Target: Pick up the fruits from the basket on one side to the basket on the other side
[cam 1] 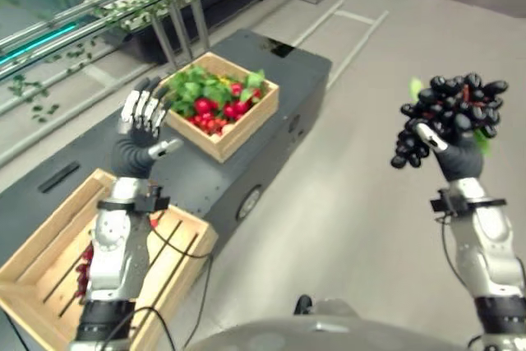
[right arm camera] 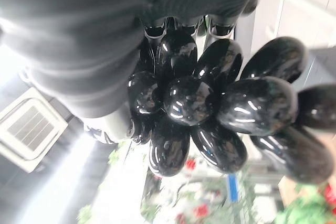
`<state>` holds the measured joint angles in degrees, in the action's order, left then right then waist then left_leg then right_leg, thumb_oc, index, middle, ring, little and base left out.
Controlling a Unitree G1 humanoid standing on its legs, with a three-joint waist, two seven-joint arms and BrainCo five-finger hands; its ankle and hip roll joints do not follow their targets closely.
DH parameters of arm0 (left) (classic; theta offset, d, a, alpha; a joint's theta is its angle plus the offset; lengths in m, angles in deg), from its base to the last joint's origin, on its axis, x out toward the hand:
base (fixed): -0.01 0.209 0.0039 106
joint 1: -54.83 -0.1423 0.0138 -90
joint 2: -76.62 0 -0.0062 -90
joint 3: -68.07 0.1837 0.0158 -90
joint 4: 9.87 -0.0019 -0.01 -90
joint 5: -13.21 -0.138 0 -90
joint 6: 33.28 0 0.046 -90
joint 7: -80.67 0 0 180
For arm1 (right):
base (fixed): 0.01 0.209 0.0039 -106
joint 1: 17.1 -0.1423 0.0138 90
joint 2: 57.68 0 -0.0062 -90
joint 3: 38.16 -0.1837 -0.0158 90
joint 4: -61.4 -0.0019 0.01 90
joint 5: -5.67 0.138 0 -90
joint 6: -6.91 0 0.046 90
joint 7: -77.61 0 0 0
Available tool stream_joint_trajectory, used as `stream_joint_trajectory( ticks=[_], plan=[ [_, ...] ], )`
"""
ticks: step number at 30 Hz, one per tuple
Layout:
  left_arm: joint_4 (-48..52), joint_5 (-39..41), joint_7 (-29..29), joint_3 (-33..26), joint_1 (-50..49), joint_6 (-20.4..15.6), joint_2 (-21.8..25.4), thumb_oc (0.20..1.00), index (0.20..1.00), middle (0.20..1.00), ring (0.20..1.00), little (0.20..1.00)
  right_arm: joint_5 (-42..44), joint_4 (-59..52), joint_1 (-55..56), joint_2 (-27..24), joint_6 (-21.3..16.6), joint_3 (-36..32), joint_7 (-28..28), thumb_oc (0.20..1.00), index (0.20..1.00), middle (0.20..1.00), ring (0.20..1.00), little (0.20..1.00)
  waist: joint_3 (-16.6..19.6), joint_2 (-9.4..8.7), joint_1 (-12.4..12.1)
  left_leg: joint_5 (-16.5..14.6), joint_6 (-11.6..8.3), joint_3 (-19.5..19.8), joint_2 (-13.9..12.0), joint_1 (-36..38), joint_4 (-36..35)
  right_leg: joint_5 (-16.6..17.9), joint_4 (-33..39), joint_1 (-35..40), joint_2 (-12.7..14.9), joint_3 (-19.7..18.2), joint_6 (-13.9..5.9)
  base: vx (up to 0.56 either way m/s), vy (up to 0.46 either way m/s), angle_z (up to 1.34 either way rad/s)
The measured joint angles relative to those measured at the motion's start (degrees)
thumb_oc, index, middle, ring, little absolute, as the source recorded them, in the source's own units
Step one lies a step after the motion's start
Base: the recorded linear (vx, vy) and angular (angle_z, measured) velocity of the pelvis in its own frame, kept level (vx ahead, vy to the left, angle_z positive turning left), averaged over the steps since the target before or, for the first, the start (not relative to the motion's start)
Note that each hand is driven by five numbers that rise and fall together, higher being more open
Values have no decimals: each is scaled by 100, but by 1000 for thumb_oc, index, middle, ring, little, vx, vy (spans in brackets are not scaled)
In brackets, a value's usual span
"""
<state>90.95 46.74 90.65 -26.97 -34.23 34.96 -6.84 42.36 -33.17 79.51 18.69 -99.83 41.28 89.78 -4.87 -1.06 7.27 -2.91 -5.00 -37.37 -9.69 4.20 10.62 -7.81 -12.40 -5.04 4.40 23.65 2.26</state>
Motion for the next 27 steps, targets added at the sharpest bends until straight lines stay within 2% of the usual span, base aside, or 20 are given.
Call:
stream_joint_trajectory(
  ticks=[3,4,5,6,7,8,9,10,11,12,13,14,16,19,21,22,24,25,27],
  plan=[
    [-7,-2,-40,29,77,-9,-26,1000,1000,1000,1000,1000,-2,-3,6,-16,-2,6,4,200,200,200,200,200,-46,-83,-50,2,-58,142,-346,-101,966,-69,111,192,-104,-277,122,70,-180,-62],
    [31,-4,-98,31,61,-35,-9,1000,1000,1000,1000,1000,-2,-13,-14,-41,-15,9,3,200,200,200,200,200,-91,-191,-123,89,-90,619,-463,-265,1717,-31,183,284,-259,-648,344,-74,-35,-84],
    [50,-5,-121,34,24,-70,-10,1000,1000,1000,1000,1000,-2,-32,-25,-66,-32,7,3,200,200,200,200,200,-87,-197,-227,105,-187,885,-505,-427,2020,80,229,336,-278,-740,471,-76,48,-128],
    [85,-7,-154,27,-19,-114,31,1000,1000,1000,1000,1000,0,-157,-32,-65,-56,2,-22,200,200,200,200,200,-69,-242,-323,-40,-364,971,-455,-562,2178,99,333,315,-291,-686,466,3,64,-97],
    [135,-13,-201,26,-45,-119,-5,1000,1000,1000,1000,1000,-2,-198,-31,-65,-97,12,-25,200,200,200,200,200,-68,-252,-314,-199,-503,1450,-157,-706,1965,184,390,302,-327,-891,517,31,98,-107],
    [150,-20,-230,26,-71,-134,-50,1000,1000,1000,1000,1000,-6,-212,-41,-66,-103,29,-21,200,200,200,200,200,-96,-307,-397,-299,-465,1837,184,-732,1521,274,509,294,-307,-1063,499,38,94,-94],
    [149,-23,-289,20,-79,-134,-60,1000,1000,1000,1000,1000,-8,-210,-42,-70,-99,47,-23,200,200,200,200,200,-125,-349,-333,-281,-427,1873,369,-902,1191,345,674,330,-404,-1141,493,72,137,-85],
    [149,-27,-309,10,-82,-136,-71,1000,1000,1000,1000,1000,-12,-196,-21,-47,-98,47,-23,200,200,200,200,200,-128,-352,-313,-262,-344,1939,418,-964,990,398,785,395,-467,-1175,510,157,173,-98],
    [144,-35,-351,-30,-124,-143,-61,1000,1000,1000,1000,1000,-20,-184,-43,-35,-103,100,-28,200,200,200,200,200,-137,-369,-404,-211,-237,2267,640,-950,385,426,827,406,-607,-1446,540,132,126,-92],
    [144,-47,-386,-53,-154,-146,-59,1000,1000,1000,1000,1000,-31,-144,-103,-37,-108,165,-26,200,200,200,200,200,-132,-400,-489,-193,-177,2923,882,-960,108,498,906,423,-668,-1670,589,144,142,-183],
    [131,-78,-432,-79,-179,-152,-60,1000,1000,1000,1000,1000,-67,-92,-238,-38,-106,266,-22,200,200,200,200,200,-136,-439,-683,-148,-81,3895,1216,-901,-289,595,987,386,-747,-2015,510,87,133,-175],
    [117,-91,-459,-70,-165,-155,-52,1000,1000,1000,1000,1000,-110,-104,-304,-44,-124,285,-17,200,200,200,200,200,-155,-353,-751,-29,82,4184,1297,-1005,-376,628,1055,459,-844,-2036,501,137,190,-153],
    [112,-127,-463,-68,-166,-156,-52,1000,1000,1000,1000,1000,-121,-106,-281,-44,-126,294,-19,200,200,200,200,200,-138,-327,-642,76,234,4309,1345,-971,-336,601,1119,585,-937,-1995,501,71,176,-70],
    [121,-127,-453,-69,-123,-167,-49,1000,1000,1000,1000,1000,-135,-193,-246,-57,-143,192,-8,200,200,200,200,200,-59,-234,-577,142,340,4155,1288,-860,-321,639,1179,662,-973,-1980,554,40,238,-47],
    [136,-130,-449,-64,-105,-168,-51,1000,1000,1000,1000,1000,-165,-190,-252,-63,-145,125,-24,200,200,200,200,200,-5,-100,-483,210,424,4015,1295,-644,-669,628,1163,666,-986,-2056,538,19,236,-30],
    [134,-130,-450,-55,-81,-177,-50,1000,1000,1000,1000,1000,-177,-176,-267,-58,-144,128,-32,200,200,200,200,200,15,48,-516,264,468,3865,1204,-457,-974,624,1148,682,-1022,-2197,530,9,262,-39],
    [138,-136,-453,-57,-75,-180,-51,1000,1000,1000,1000,1000,-193,-180,-255,-57,-141,132,-24,200,200,200,200,200,22,120,-486,347,587,3655,1244,-233,-1215,593,1095,665,-974,-2338,438,-18,253,-46],
    [136,-145,-463,-71,-75,-180,-46,1000,1000,1000,1000,1000,-232,-178,-279,-54,-138,138,-20,200,200,200,200,200,9,181,-555,394,655,3514,1227,-145,-1355,539,1023,661,-960,-2441,298,-27,213,-45],
    [138,-147,-491,-71,-51,-195,-60,1000,1000,1000,1000,1000,-233,-178,-298,-52,-138,144,-16,200,200,200,200,200,21,211,-525,430,733,3386,1255,-68,-1441,466,926,606,-910,-2461,116,-31,242,-27]
  ],
)
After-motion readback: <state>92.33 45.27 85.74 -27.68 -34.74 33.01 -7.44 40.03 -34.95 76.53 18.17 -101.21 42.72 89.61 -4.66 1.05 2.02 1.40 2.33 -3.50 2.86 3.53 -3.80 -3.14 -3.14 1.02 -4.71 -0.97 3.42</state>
